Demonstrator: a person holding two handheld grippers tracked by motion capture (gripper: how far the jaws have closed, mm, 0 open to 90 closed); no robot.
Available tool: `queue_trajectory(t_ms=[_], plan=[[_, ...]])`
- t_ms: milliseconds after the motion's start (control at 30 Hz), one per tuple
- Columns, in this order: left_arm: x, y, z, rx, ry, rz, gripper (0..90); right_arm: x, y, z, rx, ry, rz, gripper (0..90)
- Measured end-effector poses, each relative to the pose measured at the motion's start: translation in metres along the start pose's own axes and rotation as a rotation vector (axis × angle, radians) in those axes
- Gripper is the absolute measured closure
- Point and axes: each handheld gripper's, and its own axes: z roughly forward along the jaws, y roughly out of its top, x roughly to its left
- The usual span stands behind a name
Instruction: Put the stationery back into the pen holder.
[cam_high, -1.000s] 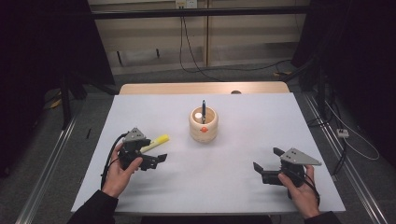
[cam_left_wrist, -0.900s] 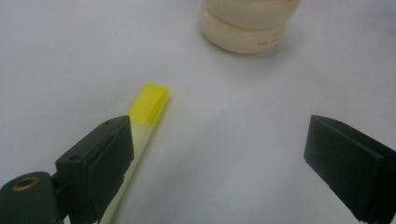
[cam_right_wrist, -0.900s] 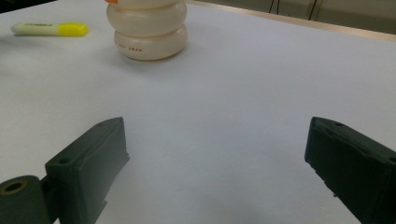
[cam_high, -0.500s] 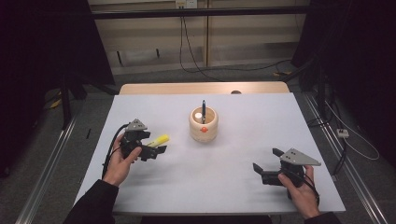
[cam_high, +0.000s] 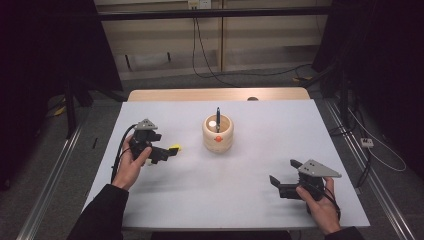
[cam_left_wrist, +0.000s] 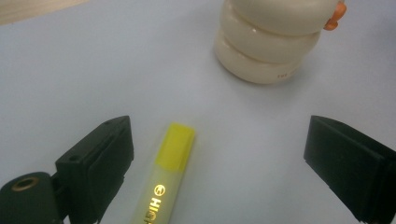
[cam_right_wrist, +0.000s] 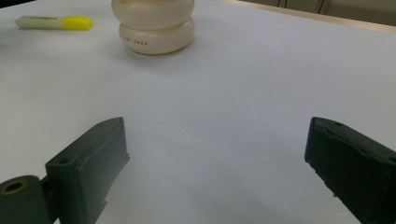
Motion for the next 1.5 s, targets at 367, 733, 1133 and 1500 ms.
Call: queue_trajectory(t_ms=[367, 733, 1133, 1500], plan=[[0.01, 0.016, 0.018, 0.024, 0.021, 0.029, 8.5, 0.0, 0.0, 0.0, -0.001, 0.003, 0.0, 5.8], [0.02, 0.024, 0.034, 0.069, 0.033, 0.075, 8.6, 0.0, 0.0, 0.0, -0.003, 0.002, 0.004, 5.8], [0.025, 0.016, 0.049, 0.233, -0.001, 0.118, 16.7, 0.001, 0.0, 0.0, 0.004, 0.013, 0.004, 5.4], [0.024, 0.018, 0.061, 0.349, -0.028, 0.156, 20.2, 0.001, 0.0, 0.001, 0.012, 0.012, 0.006, 5.3]])
